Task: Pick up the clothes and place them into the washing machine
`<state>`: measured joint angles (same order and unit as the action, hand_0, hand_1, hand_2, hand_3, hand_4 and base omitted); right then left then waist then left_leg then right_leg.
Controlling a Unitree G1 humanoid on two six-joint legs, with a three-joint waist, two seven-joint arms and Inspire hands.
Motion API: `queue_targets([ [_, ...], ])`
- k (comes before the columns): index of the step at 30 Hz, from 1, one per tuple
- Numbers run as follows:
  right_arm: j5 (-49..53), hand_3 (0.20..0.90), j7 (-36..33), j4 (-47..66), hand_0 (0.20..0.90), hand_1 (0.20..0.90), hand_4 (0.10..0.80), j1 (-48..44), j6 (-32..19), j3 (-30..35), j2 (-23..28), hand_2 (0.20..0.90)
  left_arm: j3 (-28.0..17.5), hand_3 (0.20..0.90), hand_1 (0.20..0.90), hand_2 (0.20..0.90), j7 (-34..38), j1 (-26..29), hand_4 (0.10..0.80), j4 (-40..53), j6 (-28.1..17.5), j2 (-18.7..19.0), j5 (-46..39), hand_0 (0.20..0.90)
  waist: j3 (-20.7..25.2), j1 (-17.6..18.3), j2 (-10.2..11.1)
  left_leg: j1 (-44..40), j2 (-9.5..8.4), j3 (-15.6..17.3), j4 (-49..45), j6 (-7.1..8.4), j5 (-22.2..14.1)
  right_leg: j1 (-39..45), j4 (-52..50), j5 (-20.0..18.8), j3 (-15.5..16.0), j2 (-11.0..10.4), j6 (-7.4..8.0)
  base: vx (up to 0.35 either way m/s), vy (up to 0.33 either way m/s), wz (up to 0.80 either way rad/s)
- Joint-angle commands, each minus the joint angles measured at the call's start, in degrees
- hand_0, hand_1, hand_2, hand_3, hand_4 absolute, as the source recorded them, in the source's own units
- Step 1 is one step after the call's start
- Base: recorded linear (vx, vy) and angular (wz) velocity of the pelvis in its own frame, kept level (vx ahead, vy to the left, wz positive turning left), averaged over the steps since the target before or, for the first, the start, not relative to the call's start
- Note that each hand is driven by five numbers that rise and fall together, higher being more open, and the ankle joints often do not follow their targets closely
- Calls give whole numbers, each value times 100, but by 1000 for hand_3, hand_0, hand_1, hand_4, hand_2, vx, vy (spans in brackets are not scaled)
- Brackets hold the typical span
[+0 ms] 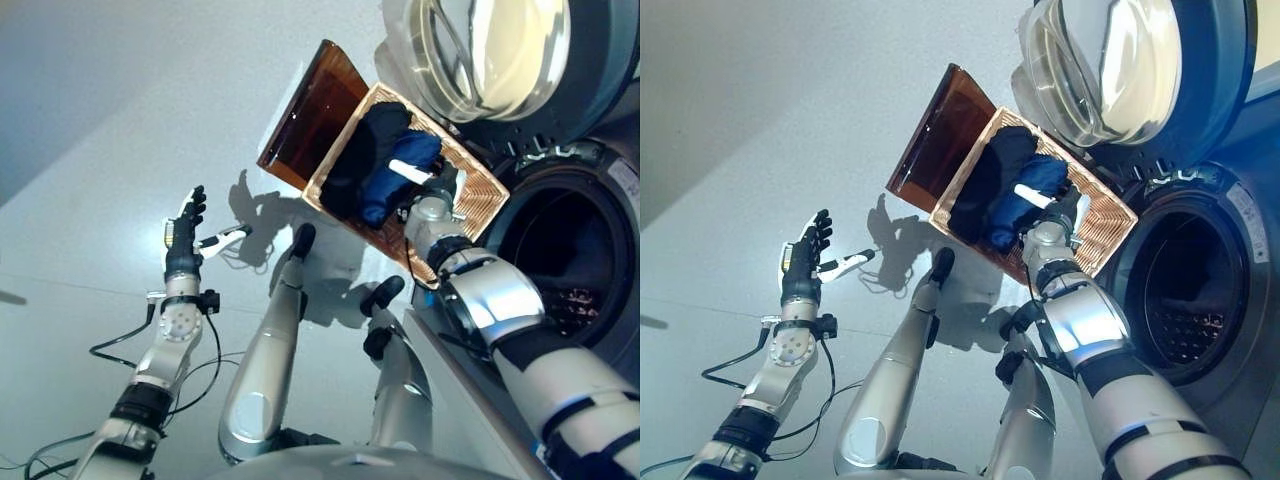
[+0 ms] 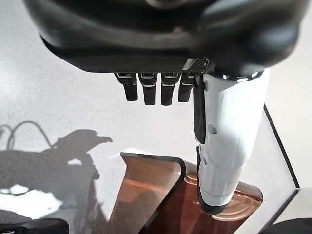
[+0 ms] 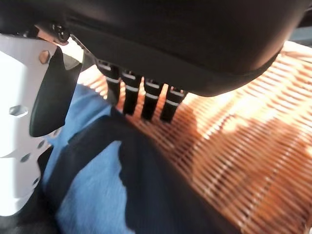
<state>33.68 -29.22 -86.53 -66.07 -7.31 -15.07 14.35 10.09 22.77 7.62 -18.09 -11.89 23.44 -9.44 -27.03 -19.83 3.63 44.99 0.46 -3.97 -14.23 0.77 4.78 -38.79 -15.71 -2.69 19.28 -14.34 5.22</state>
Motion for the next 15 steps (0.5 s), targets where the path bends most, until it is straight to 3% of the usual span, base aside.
queue_targets([
  [1, -173, 200, -190, 47, 200, 200, 300, -300, -66, -163, 367, 200, -223, 900, 900, 900, 284, -378, 800, 828, -512, 349, 153, 900, -25, -123, -293, 755, -152, 258, -603, 198, -695, 326, 134, 424, -202, -207, 27, -17, 44, 3],
  [15, -260, 200, -327, 102, 200, 200, 300, -198, -58, -48, 448, 200, -107, 900, 900, 900, 361, -433, 800, 632, -550, 429, 99, 900, 18, 41, -422, 661, -104, 417, -584, 159, -692, 203, 34, 392, -390, -250, 52, -3, 14, -1],
])
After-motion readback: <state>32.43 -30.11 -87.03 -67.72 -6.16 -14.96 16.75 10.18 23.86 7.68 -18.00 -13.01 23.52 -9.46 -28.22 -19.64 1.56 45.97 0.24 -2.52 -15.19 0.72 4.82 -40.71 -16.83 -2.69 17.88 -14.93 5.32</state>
